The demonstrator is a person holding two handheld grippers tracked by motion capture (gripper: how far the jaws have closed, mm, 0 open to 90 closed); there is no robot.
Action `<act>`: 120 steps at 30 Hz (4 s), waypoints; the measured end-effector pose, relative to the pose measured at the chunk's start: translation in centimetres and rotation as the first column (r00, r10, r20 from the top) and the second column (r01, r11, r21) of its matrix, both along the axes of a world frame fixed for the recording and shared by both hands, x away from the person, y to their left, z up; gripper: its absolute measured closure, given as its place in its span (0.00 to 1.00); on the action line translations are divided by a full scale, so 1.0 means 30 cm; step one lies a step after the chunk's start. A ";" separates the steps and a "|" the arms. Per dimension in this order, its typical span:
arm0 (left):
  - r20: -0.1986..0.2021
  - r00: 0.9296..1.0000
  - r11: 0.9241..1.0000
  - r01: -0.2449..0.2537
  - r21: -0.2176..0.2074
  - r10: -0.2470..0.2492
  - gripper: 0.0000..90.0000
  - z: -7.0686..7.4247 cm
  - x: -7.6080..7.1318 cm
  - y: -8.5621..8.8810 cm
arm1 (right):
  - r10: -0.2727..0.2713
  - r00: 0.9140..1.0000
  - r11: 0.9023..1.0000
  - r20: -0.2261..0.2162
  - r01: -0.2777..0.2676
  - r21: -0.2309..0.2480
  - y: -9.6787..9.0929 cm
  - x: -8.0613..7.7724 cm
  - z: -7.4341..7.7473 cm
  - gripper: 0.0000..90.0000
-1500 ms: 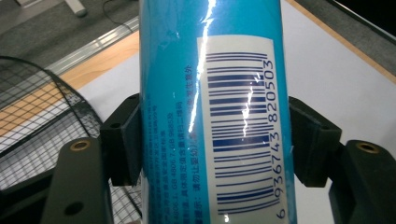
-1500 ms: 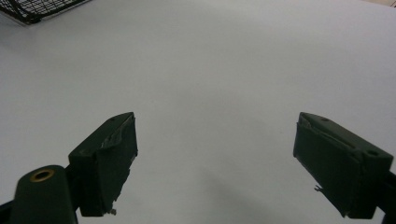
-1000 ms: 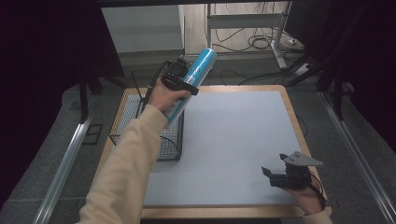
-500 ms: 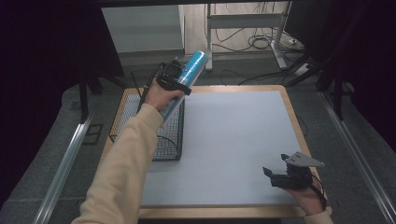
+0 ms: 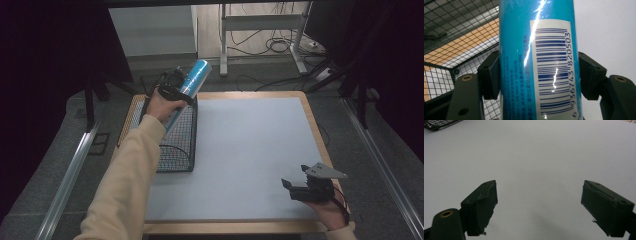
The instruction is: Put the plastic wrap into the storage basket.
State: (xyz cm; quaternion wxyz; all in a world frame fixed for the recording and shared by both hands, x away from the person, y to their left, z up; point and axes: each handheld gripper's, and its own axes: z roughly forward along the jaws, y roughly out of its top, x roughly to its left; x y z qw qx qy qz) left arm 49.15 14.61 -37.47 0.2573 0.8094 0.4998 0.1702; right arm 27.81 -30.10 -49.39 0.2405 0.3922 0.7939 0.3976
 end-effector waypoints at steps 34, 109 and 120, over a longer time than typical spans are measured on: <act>-0.118 0.993 0.996 -0.004 0.089 0.014 0.35 -0.139 0.065 0.020 | -0.002 1.000 1.000 -0.012 0.002 -0.004 -0.001 0.005 -0.009 0.15; 0.095 0.958 0.961 0.274 -0.026 -0.270 0.20 -0.008 -0.290 -0.192 | 0.012 1.000 1.000 -0.020 -0.013 -0.020 0.016 0.004 -0.013 0.15; 0.074 0.931 0.929 0.363 -0.076 -0.358 0.20 -0.074 -0.400 -0.298 | 0.008 1.000 1.000 -0.008 -0.008 -0.020 0.015 0.001 -0.008 0.15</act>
